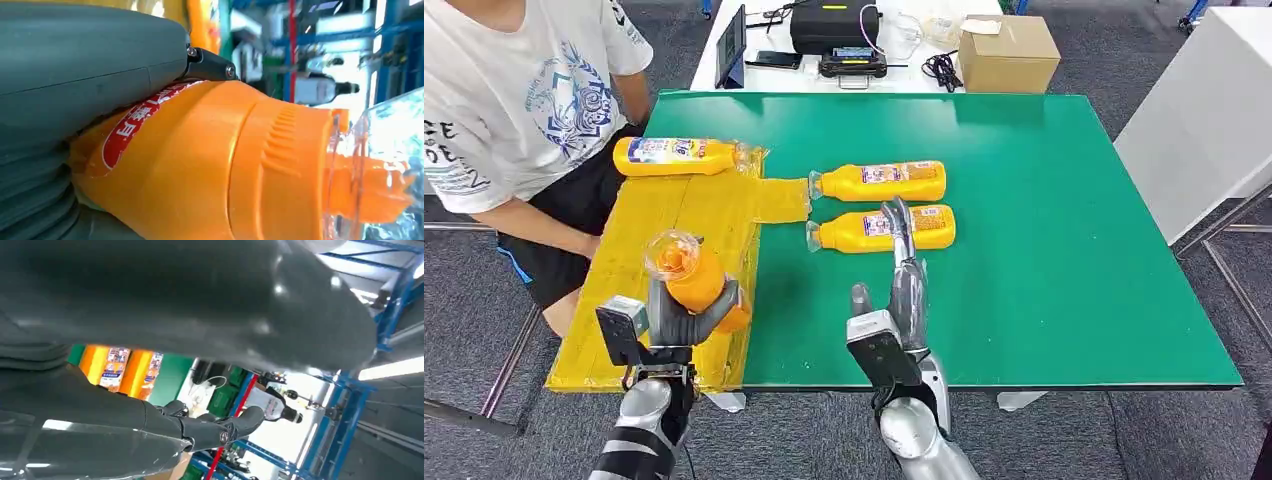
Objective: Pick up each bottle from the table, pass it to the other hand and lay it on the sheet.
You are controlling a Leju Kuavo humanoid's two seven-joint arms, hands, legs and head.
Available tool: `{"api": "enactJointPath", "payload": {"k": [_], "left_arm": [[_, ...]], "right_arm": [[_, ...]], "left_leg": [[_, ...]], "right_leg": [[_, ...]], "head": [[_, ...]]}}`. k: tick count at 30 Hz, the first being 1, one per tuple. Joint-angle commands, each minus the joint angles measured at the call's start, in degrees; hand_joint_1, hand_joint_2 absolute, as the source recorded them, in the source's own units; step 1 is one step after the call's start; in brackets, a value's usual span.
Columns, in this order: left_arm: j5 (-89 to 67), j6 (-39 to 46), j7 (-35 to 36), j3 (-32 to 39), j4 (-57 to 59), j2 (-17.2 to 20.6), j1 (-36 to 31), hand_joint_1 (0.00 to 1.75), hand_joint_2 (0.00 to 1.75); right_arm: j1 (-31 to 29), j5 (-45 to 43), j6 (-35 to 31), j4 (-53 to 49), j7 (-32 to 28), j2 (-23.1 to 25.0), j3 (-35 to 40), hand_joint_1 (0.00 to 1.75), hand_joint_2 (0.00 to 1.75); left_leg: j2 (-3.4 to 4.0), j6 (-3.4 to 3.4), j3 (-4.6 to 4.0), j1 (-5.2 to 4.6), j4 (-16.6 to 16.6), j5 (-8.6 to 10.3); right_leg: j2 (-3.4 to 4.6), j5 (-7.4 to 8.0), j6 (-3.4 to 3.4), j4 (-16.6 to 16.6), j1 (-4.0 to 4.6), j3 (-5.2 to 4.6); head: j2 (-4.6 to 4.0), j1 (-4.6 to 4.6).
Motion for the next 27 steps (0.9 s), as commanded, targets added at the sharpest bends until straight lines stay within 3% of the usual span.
{"api": "enactJointPath", "payload": {"k": [1,4,6,7,15,20,21,27], "left_arm": [[-36.0,24.4,3.5,-3.4,17.3,5.5,-13.6,1.75,1.75],[-53.8,24.4,11.2,-3.0,27.9,7.6,-18.7,1.75,1.75],[-53.9,24.4,11.1,-2.8,28.5,7.7,-19.1,1.75,1.75],[-60.2,24.4,12.6,-0.8,26.7,7.9,-18.3,1.75,1.75],[-78.4,24.4,22.6,-3.2,36.0,10.3,-21.7,1.75,1.75],[-75.5,23.0,21.4,-2.1,41.0,9.6,-23.3,1.75,1.75],[-69.0,20.5,17.9,1.6,41.0,8.5,-23.1,1.75,1.75],[-68.8,18.4,19.2,1.1,42.2,10.0,-23.3,1.75,1.75]], "right_arm": [[-2.9,-2.6,0.6,-2.9,-2.7,-1.3,2.6,0.00,0.00],[-3.9,-3.9,1.6,-1.4,-2.5,-1.2,3.4,0.00,0.00],[-4.0,-4.0,1.6,-1.2,-2.6,-1.1,3.4,0.00,0.00],[-4.1,-4.4,1.9,-0.7,-2.8,-1.2,3.5,0.00,1.75],[-4.5,-4.9,3.6,0.5,-2.2,-1.0,4.2,0.00,1.75],[-4.2,-4.7,4.5,0.2,-2.0,-0.9,4.2,0.00,1.75],[-4.0,-4.4,4.7,0.2,-1.8,-0.9,4.3,0.00,1.75],[-4.3,-4.0,5.8,1.3,-1.0,-0.8,4.7,0.00,1.75]], "left_leg": [[-0.08,-0.08,0.11,0.04,0.0,0.00],[0.05,-0.08,0.20,0.03,0.0,0.00],[0.11,-0.09,0.29,0.03,-0.1,0.00],[0.08,-0.07,0.25,0.03,-0.1,0.03],[0.40,-0.11,0.39,0.07,0.0,-0.06],[0.30,-0.09,0.28,0.06,0.0,0.00],[0.29,-0.08,0.20,0.06,0.0,0.02],[0.39,-0.11,0.31,0.08,0.0,-0.05]], "right_leg": [[-0.11,-0.04,-0.11,0.0,0.05,0.14],[0.03,0.00,-0.11,0.0,0.04,0.20],[0.08,0.02,-0.14,0.0,0.04,0.26],[0.05,0.10,-0.23,0.0,0.04,0.22],[0.26,0.05,-0.29,0.0,0.10,0.33],[0.18,0.08,-0.27,0.0,0.08,0.23],[0.18,0.10,-0.25,0.0,0.08,0.16],[0.26,0.06,-0.29,0.0,0.10,0.25]], "head": [[0.00,0.02],[0.00,0.02],[0.00,0.02],[0.00,0.02],[0.00,0.00],[0.00,0.02],[0.00,0.02],[0.00,0.02]]}}
